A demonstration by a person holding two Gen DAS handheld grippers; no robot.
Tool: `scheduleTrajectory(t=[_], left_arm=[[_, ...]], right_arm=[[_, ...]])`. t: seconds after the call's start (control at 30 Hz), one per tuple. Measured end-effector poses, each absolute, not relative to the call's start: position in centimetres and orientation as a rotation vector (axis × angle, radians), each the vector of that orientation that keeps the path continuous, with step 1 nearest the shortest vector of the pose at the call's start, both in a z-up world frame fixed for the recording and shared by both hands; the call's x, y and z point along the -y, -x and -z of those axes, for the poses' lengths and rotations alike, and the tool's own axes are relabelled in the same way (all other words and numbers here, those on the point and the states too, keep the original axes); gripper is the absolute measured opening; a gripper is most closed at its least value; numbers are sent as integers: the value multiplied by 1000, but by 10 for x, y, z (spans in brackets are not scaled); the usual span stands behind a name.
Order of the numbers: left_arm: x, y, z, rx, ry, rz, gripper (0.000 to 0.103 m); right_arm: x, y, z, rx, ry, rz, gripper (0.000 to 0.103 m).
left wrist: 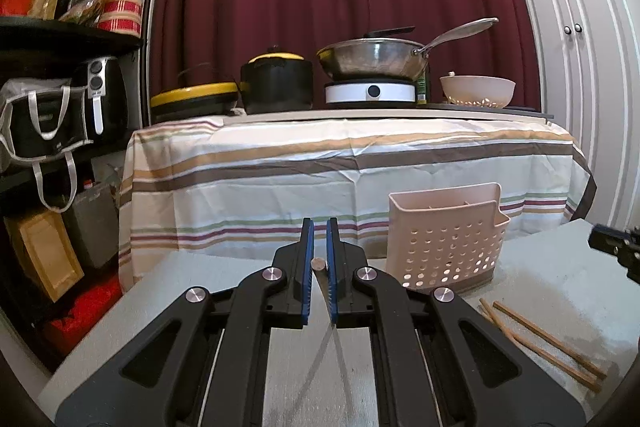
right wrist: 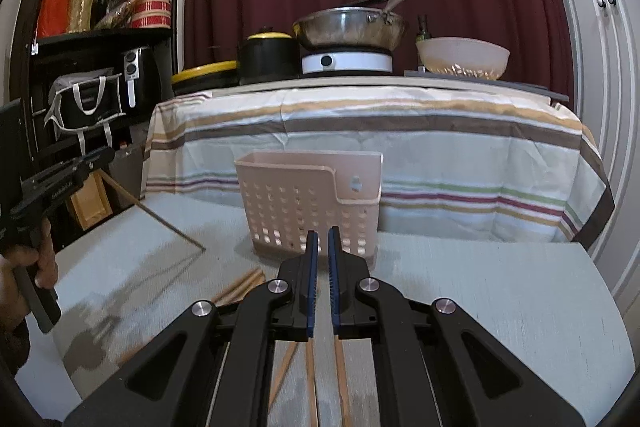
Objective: Organize utensils
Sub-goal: 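Lower both chopsticks onto the table and open both tools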
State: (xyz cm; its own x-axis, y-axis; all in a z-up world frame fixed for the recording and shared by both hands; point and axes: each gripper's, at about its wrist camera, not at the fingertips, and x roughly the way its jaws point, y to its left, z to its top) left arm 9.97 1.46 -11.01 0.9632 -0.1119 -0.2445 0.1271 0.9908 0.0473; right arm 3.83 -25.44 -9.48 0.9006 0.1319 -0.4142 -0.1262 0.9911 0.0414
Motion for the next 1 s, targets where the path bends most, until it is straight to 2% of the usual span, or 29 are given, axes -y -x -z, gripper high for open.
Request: scheduleTrajectory(t=[0.2,0.27,0.4,0.53,0.73,0.8,0.83,0.87,1.0], left_arm=[[-26,-93,123,-287,-12,124,7],[-25,-87,128,-291,-14,128,7],[-24,-80,133,-299,-16,126,7],[-24,-76,136,-313,-15,125,7],[-23,-61,151,-358,-49,99,9],[-25,-55,160,-395,-53,88,29],[-27,-51,163,-405,-45,84,48],[-29,-48,165,-409,-37,85,52],[-32,-33,175,-438,-52,84,55]], right_arm=[[257,-17,111,-470,-5,-116,7],[259,-12,117,-490,-7,-110,9],[266,2,135,-535,-29,-94,22],[270,13,146,-554,-34,-80,28],[276,25,162,-583,-35,-67,29],[277,28,166,-590,-38,-65,29],[278,29,168,-595,-40,-63,29],[278,31,170,-599,-42,-62,29],[280,38,176,-603,-48,-58,29]])
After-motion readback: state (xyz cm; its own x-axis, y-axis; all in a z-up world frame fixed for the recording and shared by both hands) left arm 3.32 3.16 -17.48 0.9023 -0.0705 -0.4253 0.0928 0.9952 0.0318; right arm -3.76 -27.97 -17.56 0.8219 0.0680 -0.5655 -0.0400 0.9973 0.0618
